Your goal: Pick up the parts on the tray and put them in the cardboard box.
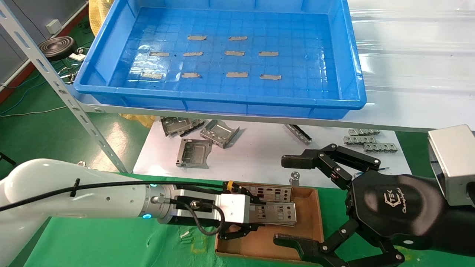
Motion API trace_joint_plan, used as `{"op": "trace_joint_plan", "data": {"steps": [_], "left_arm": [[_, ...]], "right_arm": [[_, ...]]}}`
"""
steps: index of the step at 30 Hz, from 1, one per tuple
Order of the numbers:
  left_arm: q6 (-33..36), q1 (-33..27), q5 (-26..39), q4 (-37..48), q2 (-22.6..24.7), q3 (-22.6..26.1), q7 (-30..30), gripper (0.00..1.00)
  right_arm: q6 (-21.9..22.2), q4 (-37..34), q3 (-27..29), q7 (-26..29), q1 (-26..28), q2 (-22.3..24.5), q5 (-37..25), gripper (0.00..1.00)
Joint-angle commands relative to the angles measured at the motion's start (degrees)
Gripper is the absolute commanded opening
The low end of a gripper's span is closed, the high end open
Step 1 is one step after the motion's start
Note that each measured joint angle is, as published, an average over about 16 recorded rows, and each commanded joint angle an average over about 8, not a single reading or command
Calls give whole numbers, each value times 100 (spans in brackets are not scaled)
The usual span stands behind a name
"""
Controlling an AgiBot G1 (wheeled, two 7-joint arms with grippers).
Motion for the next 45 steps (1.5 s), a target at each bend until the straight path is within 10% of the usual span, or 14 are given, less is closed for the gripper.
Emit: {"op": "trace_joint_plan", "data": {"steps": [1,20,35,45], "left_arm": [[-16,23,22,64,20,18,-7,100],[320,43,-491,854,130,-222,1203,100],[2017,116,-2283,1786,-265,-729,32,100],[2033,139,-2307,1768,-293,-756,32,100]], "right_arm": [[0,0,0,0,0,0,0,100],[0,0,-1,0,0,0,0,100],[1,-1,-1,-1,-1,1,1,100],[1,-2,-1,-1,-1,1,1,100]]}}
